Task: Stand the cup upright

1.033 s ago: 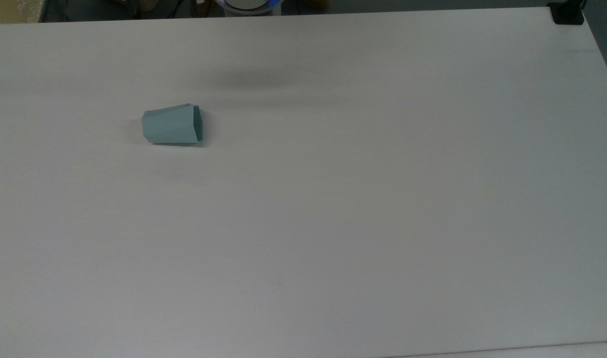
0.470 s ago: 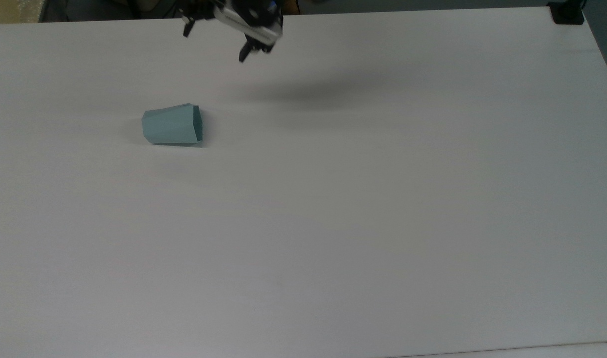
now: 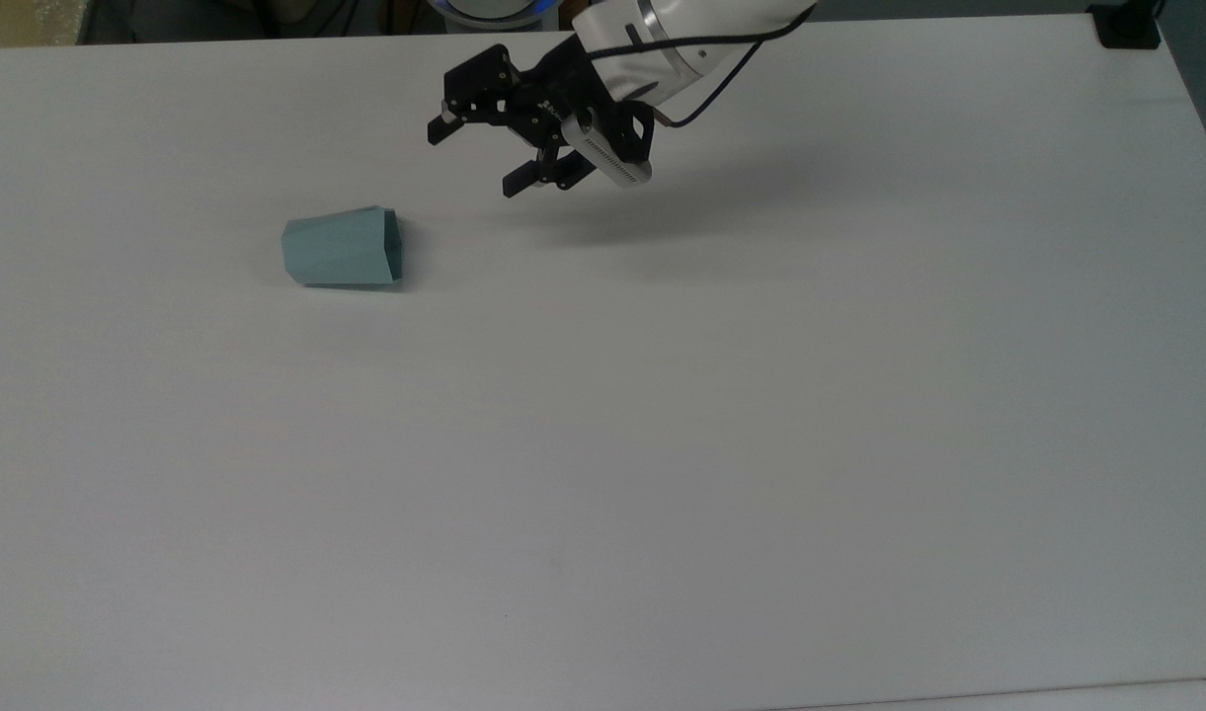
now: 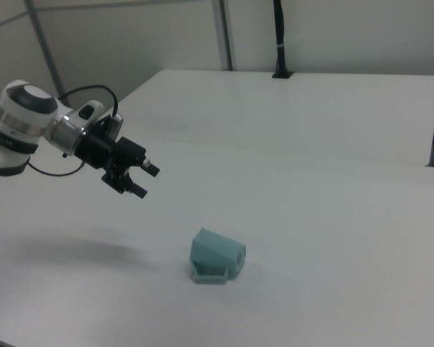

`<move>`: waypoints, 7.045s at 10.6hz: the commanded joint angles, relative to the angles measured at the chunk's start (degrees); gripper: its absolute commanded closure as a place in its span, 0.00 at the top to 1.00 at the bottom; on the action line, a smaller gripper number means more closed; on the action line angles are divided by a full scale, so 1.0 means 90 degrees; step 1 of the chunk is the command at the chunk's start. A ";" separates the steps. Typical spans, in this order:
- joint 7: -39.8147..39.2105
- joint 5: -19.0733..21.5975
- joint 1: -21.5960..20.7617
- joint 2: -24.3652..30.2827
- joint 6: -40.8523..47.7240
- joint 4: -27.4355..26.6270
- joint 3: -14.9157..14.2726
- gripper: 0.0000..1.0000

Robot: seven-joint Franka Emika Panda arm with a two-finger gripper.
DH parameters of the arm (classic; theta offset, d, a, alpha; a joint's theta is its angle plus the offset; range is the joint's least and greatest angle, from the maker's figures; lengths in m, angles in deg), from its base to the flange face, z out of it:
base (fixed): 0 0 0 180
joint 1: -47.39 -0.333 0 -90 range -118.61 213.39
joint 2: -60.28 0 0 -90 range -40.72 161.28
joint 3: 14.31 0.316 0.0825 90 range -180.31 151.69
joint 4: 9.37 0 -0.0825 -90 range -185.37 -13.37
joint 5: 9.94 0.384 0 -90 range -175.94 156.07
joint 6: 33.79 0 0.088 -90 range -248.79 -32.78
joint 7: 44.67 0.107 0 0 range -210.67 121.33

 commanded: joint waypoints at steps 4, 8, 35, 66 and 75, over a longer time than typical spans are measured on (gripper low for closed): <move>0.0096 -0.0222 0.0634 -0.0491 -0.0698 -0.0539 -0.0051 0.98; 0.0281 -0.0533 0.0839 -0.0686 -0.0727 -0.0696 -0.0051 1.00; -0.0138 0.0038 0.1631 -0.0082 -0.1167 -0.0199 -0.0119 0.00; -0.1369 0.5481 0.2138 0.0426 -0.3229 -0.0473 -0.0119 1.00; -0.4496 0.6252 0.2899 0.1364 -0.0373 0.1490 -0.0676 1.00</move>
